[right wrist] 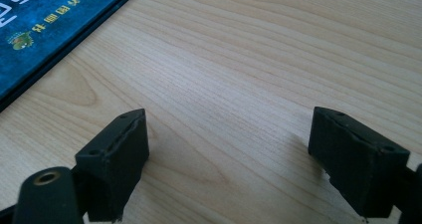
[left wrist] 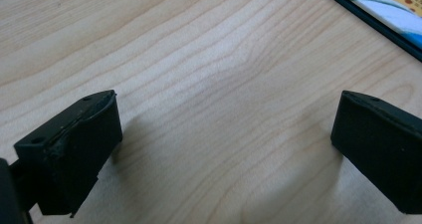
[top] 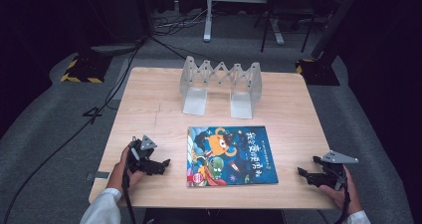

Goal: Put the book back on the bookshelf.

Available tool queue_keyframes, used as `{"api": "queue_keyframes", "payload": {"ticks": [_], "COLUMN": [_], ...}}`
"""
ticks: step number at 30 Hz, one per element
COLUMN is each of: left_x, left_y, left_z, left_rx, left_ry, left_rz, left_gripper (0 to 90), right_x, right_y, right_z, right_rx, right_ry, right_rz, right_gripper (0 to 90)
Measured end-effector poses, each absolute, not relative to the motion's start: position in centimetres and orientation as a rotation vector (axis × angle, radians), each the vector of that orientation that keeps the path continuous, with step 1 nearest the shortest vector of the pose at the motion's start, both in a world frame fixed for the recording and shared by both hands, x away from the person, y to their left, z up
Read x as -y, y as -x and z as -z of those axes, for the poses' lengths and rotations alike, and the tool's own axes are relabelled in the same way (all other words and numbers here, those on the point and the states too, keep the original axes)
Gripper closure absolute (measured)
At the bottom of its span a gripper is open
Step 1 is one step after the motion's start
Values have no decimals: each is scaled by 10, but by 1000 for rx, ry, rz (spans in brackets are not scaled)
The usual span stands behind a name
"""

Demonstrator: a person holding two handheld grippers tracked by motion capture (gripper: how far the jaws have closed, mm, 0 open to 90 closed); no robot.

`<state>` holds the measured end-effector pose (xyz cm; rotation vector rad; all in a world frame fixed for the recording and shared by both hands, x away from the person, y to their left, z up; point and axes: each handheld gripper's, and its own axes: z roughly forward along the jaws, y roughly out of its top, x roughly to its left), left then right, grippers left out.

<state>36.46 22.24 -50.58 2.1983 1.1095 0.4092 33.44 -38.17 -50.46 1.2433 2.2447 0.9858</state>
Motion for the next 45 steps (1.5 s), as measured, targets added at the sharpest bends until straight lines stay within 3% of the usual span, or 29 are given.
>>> {"api": "queue_keyframes", "payload": {"ticks": [4, 6, 7, 14, 17, 19, 21, 32, 45], "left_x": [-218, -217, -215, -212, -211, -207, -206, -178, -142], "left_y": [-355, -354, -353, -346, -346, -350, -351, -380, -439], "left_z": [505, 505, 506, 506, 504, 502, 502, 496, 492], "left_rx": [-916, -913, -900, -832, -827, -820, -825, -751, -736], "left_ry": [-2259, -2264, -2275, -2290, -2283, -2275, -2276, -2241, -2260], "left_rz": [-404, -413, -316, -286, -293, -281, -285, -299, -346], "left_gripper": [5, 5, 5, 6, 74, 173, 159, 164, 162], "right_x": [381, 380, 380, 377, 374, 367, 365, 302, 287], "right_y": [-333, -333, -332, -332, -331, -331, -331, -319, -314], "right_z": [504, 504, 504, 503, 502, 500, 499, 494, 496], "right_rx": [-2272, -2273, -2278, -2290, -2283, -2285, -2287, -2432, -2458], "right_ry": [-1198, -1191, -1187, -1177, -1152, -1153, -1150, -922, -902], "right_rz": [-1004, -1006, -1009, -1007, -982, -1028, -1051, -1106, -1106], "right_gripper": [214, 222, 223, 246, 265, 268, 268, 275, 276]}}
